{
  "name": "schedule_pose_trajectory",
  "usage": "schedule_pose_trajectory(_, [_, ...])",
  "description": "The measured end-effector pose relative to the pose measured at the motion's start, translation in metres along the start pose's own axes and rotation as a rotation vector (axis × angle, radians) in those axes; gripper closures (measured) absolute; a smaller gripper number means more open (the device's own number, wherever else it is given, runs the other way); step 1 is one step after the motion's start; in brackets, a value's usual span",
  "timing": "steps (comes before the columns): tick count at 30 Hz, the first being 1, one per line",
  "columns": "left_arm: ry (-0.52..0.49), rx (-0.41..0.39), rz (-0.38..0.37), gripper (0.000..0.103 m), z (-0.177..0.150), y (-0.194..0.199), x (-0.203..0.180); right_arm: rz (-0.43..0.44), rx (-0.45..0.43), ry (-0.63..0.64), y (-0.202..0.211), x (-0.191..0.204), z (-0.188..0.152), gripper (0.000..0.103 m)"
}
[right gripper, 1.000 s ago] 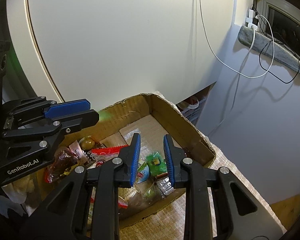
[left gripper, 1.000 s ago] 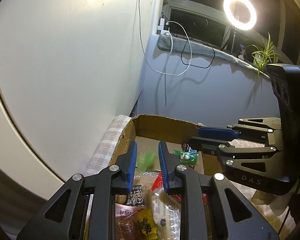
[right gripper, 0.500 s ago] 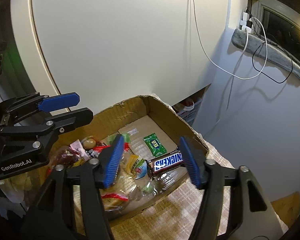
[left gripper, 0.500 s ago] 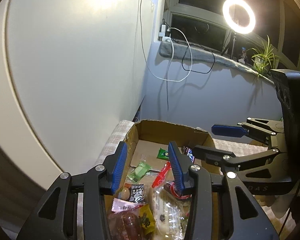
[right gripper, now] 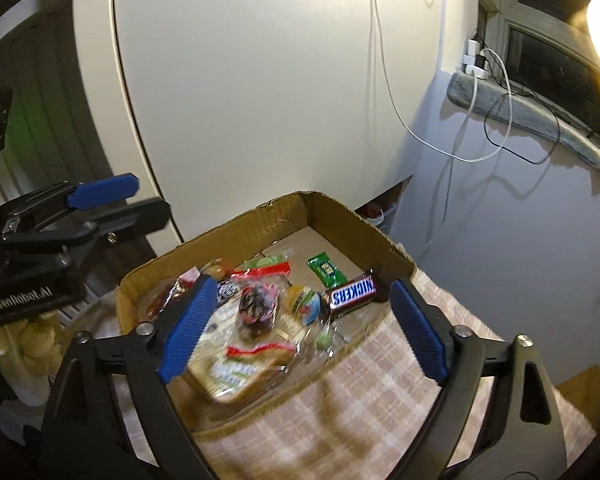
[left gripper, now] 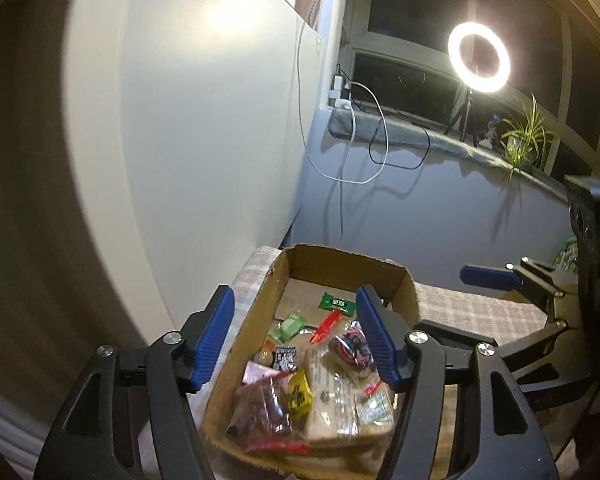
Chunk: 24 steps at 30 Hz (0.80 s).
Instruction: Organize snacks
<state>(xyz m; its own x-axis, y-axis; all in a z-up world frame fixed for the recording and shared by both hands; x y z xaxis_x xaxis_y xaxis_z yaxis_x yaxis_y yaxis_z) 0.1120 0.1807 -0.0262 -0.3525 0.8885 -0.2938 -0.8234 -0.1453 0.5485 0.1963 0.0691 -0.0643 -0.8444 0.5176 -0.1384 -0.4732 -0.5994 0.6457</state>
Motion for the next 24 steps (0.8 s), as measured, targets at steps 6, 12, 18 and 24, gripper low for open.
schedule_pose_trajectory(6, [-0.016,-0.025,0.009,0.036,-0.013,0.024,-0.003,-0.024,-0.050,-0.088,0.034,0.004,-0.017,0.005])
schedule_pose_trajectory(12, [-0.036,-0.039,0.029,0.032,-0.028,0.041,-0.007,-0.100,-0.085,-0.105,0.068,0.010,-0.032,0.000])
schedule_pose_trajectory(18, [-0.033,-0.046,0.037,0.030,-0.034,0.052,-0.011,-0.152,-0.087,-0.094,0.085,0.019,-0.043,0.000])
schedule_pose_trajectory(24, [-0.029,-0.051,0.030,0.024,-0.036,0.056,-0.014,-0.170,-0.094,-0.102,0.093,0.022,-0.049,0.000])
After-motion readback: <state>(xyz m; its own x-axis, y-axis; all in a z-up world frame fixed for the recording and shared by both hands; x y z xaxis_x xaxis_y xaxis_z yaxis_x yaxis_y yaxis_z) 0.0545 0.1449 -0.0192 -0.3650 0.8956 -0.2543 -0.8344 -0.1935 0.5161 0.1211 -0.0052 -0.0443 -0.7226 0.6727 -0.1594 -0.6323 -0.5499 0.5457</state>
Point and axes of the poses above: each gripper's, at about its wrist camera, not at the fingertips, and y roughly against the way its jaws point, x to its left, z to its top, the point moved 3 cm from there along -y, roughly the way its jaws point, and after that the axes turned 12 degrees about y, right-handed, at the moved point
